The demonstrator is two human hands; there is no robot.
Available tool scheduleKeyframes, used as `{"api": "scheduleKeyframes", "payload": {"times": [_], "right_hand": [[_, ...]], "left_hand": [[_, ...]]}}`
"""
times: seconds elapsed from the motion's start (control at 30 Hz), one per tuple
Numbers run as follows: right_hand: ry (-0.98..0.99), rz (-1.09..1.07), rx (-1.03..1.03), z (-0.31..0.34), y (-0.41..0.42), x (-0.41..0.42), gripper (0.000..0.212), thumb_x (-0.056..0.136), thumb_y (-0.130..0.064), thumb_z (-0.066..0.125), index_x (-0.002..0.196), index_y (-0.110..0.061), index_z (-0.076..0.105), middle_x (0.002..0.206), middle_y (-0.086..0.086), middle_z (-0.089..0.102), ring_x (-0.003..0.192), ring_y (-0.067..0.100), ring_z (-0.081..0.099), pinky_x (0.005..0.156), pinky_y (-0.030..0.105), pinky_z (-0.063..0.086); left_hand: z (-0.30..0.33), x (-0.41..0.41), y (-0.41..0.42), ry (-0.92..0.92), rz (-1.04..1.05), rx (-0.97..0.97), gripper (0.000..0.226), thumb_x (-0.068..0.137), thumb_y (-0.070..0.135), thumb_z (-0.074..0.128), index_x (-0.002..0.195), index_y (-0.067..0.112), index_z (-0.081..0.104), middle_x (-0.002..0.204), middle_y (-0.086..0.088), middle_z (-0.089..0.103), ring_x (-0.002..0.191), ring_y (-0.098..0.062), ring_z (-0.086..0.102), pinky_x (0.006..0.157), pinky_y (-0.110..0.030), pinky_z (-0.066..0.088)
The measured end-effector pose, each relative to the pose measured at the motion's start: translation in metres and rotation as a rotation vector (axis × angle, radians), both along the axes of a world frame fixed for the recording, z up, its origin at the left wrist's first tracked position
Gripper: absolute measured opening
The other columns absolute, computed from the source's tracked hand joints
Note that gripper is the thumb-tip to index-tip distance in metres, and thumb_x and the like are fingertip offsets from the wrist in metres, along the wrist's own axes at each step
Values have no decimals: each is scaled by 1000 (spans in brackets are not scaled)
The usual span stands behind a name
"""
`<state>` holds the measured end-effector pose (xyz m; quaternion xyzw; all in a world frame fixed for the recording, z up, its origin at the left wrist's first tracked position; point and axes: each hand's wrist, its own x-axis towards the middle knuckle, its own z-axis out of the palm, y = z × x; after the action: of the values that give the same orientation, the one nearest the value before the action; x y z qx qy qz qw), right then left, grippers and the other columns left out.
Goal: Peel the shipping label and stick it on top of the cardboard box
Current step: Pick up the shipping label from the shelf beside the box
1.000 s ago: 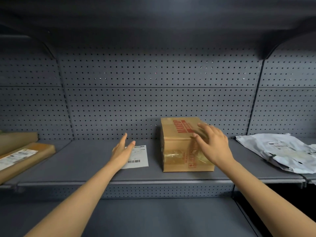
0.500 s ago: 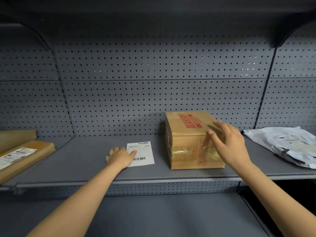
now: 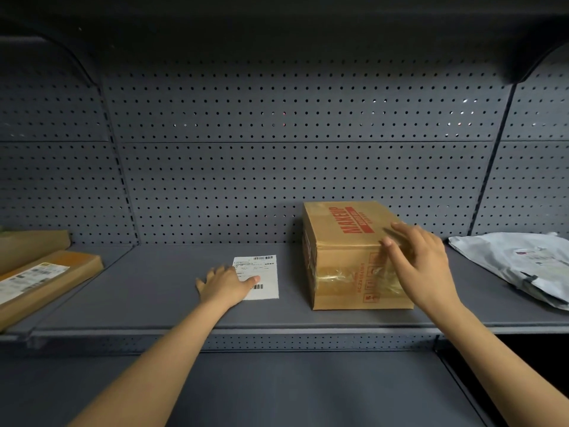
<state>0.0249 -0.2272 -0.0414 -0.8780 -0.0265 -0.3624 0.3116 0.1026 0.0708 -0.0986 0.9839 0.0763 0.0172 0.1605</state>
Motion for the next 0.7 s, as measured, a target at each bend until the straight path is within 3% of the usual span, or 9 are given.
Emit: {"api": "scheduleKeyframes", "payload": {"times": [0.27,0.7], "right_hand": [[-16,1,18,-2,1,0,49,83,-46,39,119,-16,55,122,5,58,122,24,40,103,40,29],[-21,-5,9,-3,1,1,48,84,-46,39,118,-18,56,123,5,58,124,26,40,105,44,30]], "left_hand": [[0,-7,-3,-108,5,-18,55,88,50,39,125,11,50,131,-7,55,125,-28,43,109,-50,25],[3,-14,-8,-152,-3,-168,50,91,33,46,133,6,42,130,-19,54,122,-35,45,103,-42,36]]}}
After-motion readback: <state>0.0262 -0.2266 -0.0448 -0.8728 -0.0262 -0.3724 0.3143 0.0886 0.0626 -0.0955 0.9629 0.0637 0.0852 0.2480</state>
